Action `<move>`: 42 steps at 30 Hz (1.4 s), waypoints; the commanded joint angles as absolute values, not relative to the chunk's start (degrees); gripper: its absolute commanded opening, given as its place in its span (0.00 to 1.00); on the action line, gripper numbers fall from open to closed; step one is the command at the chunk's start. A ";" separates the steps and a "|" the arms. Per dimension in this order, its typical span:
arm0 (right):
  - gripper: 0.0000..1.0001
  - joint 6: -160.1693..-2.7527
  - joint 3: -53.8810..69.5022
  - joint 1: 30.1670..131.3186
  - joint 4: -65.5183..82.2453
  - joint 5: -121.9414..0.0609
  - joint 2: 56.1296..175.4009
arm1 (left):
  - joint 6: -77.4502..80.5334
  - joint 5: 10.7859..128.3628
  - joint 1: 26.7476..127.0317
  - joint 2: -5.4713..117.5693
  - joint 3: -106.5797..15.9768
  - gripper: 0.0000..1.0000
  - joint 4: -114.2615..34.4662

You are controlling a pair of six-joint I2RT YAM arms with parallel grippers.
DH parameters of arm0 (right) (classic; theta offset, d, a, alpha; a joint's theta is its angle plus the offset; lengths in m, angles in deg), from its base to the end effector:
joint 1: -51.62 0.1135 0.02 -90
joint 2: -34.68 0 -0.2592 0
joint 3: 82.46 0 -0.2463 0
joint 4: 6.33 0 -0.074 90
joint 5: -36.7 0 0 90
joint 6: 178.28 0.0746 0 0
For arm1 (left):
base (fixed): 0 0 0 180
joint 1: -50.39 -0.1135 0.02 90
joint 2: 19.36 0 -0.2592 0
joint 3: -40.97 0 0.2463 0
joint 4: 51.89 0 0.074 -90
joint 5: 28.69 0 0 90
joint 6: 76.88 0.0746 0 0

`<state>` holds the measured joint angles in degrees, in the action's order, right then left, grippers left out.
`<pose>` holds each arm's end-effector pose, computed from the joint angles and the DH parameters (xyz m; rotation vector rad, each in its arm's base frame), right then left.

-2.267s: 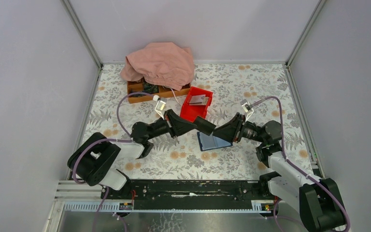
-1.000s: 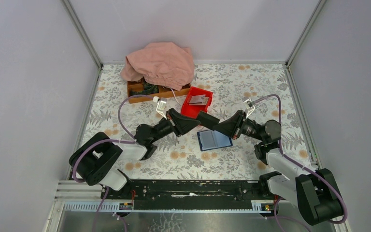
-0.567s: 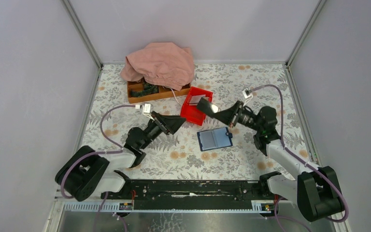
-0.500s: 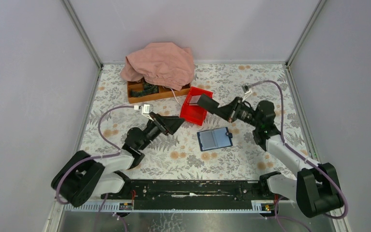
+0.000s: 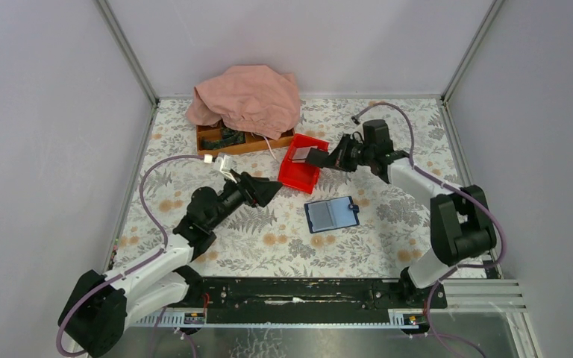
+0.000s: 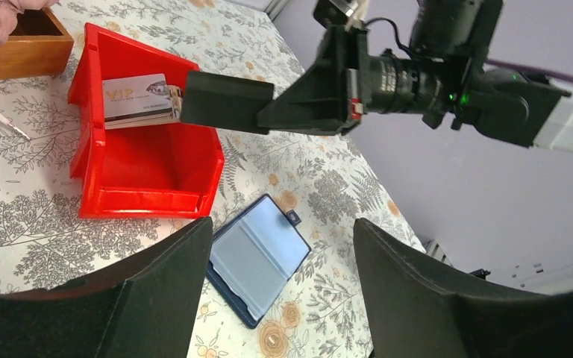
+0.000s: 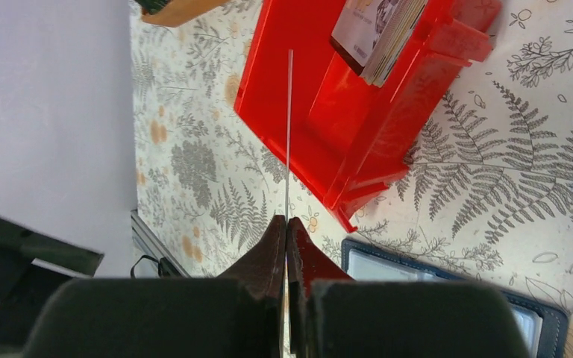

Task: Take the credit cards out of the card holder

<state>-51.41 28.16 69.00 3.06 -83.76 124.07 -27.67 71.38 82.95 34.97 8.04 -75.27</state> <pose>0.3410 0.1464 0.2205 0.0272 2.2063 1.1086 0.1999 -0.1431 0.2393 0.0316 1.6530 -1.1343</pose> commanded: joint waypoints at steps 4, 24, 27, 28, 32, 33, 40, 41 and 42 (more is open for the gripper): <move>0.00 -54.75 15.79 72.35 12.76 -80.02 132.03 | -22.30 72.43 82.32 32.46 6.62 0.77 -68.34; 0.00 -54.54 -0.13 72.82 19.41 -76.56 146.74 | -21.68 75.40 78.75 32.03 7.89 0.81 -68.28; 0.00 -54.69 -2.62 72.83 20.05 -76.41 148.60 | -21.49 75.35 78.52 30.84 8.44 0.81 -68.99; 0.00 -54.68 -3.43 72.86 20.33 -76.35 149.33 | -21.29 75.22 78.44 30.53 8.44 0.81 -68.84; 0.00 -55.08 -6.29 72.84 21.42 -76.59 151.80 | -20.81 75.00 78.34 30.36 8.24 0.82 -68.41; 0.00 -55.09 -6.78 72.80 21.66 -76.59 152.32 | -20.80 75.15 78.25 30.37 8.42 0.82 -68.71; 0.00 -55.60 -8.53 72.80 22.46 -76.53 153.68 | -20.58 75.57 77.99 30.67 8.24 0.82 -68.98; 0.00 -55.55 -8.37 72.86 22.33 -76.39 153.61 | -20.62 75.65 77.92 30.80 8.24 0.82 -69.20; 0.00 -55.51 -8.11 72.84 22.07 -76.26 153.48 | -20.63 75.78 77.90 30.94 8.30 0.82 -69.30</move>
<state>-54.67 -5.61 72.52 22.25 -76.76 153.90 -21.86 74.48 78.47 30.99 7.88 -66.92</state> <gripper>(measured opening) 0.015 0.819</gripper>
